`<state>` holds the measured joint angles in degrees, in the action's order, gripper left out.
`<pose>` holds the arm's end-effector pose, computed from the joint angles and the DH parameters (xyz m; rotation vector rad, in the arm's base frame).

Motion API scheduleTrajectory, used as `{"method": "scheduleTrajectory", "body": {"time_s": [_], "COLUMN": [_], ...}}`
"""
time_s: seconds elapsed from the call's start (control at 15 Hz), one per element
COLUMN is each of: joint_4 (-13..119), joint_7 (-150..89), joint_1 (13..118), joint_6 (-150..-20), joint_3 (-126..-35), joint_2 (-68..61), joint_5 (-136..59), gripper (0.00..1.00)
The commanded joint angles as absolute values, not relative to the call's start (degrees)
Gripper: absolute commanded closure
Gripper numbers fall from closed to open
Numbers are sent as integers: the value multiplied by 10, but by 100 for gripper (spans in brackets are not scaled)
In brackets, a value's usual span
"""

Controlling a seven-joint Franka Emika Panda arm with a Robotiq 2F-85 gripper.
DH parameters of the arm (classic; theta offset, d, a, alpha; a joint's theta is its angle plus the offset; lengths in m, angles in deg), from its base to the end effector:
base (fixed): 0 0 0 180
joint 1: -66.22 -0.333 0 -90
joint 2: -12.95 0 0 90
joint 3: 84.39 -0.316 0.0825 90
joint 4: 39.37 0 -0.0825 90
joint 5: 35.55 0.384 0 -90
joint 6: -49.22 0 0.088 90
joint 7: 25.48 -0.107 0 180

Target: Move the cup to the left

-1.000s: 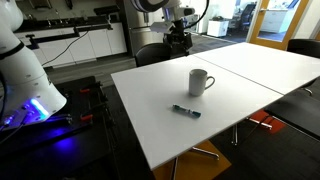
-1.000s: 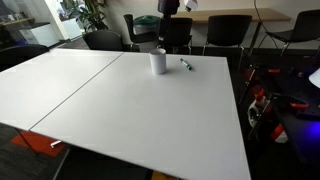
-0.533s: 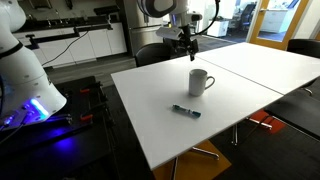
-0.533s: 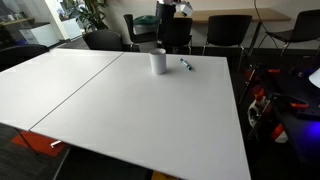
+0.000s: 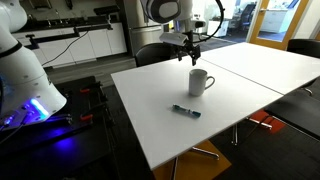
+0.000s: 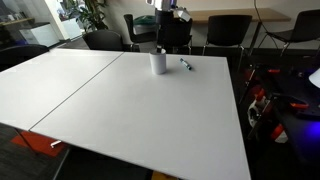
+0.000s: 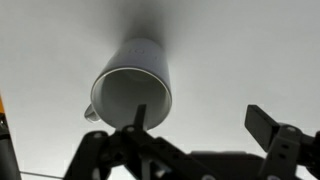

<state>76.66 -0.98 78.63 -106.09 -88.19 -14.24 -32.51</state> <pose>0.6148 -0.0965 0.2325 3.0979 0.3436 0.3422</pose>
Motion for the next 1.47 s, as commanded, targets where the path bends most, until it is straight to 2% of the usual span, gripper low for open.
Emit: {"method": "scheduleTrajectory", "body": {"time_s": [0.0, 1.4], "joint_4": [766, 655], "joint_7": [-12, -8], "joint_1": [787, 805], "joint_6": [-1060, -1053], "joint_3": [-884, -891], "joint_2": [-142, -254], "joint_5": [-327, -329], "gripper": [0, 0]}}
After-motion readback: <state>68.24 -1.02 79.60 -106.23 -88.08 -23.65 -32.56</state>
